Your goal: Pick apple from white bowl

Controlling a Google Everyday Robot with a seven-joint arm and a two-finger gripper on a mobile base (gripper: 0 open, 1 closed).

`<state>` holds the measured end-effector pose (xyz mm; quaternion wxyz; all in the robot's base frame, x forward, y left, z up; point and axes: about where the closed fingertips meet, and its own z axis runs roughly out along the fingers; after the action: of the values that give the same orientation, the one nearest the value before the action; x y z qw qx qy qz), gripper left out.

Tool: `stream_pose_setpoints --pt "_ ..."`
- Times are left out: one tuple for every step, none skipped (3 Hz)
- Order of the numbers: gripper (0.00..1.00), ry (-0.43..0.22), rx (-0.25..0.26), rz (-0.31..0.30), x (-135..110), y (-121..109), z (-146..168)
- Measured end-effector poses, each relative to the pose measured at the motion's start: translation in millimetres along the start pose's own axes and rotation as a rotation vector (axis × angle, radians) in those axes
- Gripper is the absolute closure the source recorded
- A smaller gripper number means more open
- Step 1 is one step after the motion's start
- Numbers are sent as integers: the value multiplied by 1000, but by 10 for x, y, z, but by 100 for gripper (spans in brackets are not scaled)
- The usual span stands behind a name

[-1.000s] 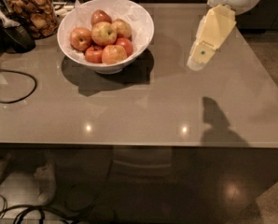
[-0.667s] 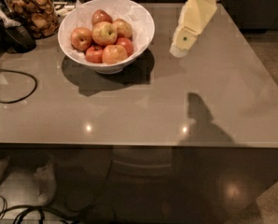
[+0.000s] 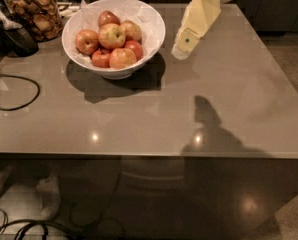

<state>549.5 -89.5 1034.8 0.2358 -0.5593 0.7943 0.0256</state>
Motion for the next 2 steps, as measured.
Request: stream_pose_setpoints --pt "0 -47 -8 -8 -346 -120 174" --pt "0 -75 -18 -61 -745 -223 283"
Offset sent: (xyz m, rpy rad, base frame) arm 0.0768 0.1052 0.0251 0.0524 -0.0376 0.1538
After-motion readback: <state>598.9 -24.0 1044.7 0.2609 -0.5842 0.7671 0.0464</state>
